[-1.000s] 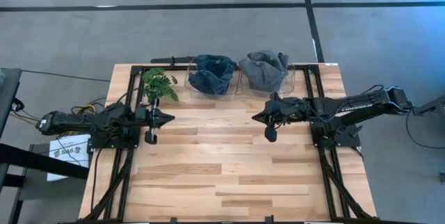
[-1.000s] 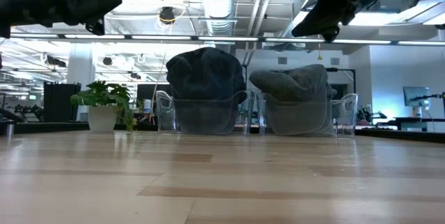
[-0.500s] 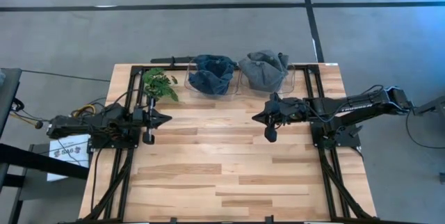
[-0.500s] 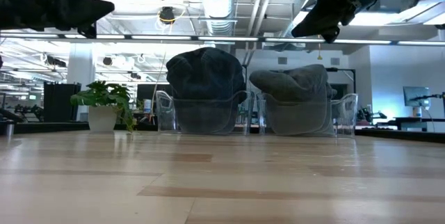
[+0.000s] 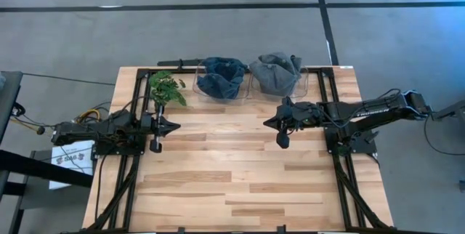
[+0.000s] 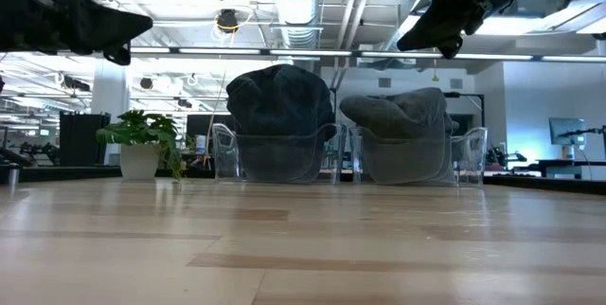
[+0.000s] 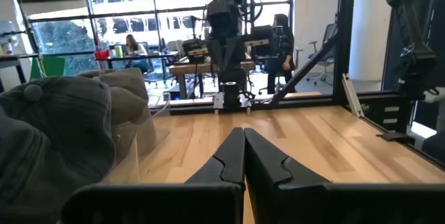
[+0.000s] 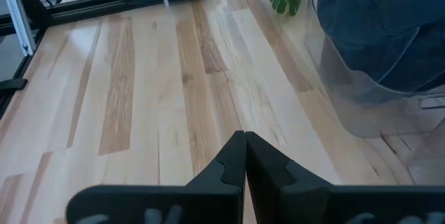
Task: Pick & Place hat
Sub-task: Return to Home Position
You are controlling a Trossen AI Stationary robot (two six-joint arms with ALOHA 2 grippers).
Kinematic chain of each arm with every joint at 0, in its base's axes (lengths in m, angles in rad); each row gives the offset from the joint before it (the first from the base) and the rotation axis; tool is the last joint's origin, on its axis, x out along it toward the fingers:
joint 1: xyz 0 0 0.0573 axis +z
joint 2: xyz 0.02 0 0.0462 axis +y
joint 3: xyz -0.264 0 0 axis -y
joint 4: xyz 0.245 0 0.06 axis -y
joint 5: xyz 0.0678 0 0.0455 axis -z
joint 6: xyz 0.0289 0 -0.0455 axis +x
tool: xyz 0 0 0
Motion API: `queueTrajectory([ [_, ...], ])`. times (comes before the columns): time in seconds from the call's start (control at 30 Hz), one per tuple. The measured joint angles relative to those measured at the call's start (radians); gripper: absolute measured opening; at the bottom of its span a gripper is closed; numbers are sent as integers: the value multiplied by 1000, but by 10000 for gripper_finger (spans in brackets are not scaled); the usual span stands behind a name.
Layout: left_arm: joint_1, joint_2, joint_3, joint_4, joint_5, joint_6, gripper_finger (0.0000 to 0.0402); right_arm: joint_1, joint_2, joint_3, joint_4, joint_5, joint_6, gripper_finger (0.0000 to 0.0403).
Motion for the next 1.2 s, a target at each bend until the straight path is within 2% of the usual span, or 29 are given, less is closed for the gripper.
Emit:
queueTrajectory([
  [0.17, 0, 0, 0, -29, -4, 14, 0, 0, 0, 0, 0, 0, 0, 1],
  [0.3, 0, 0, 0, -64, -4, -34, 0, 0, 0, 0, 0, 0, 0, 1],
  [0.83, 0, 31, -1, -63, -3, -88, 3, 0, 0, 0, 0, 0, -1, 1],
  [1.2, 0, 0, -2, -19, -9, -84, 1, 0, 0, 0, 0, 0, -1, 1],
])
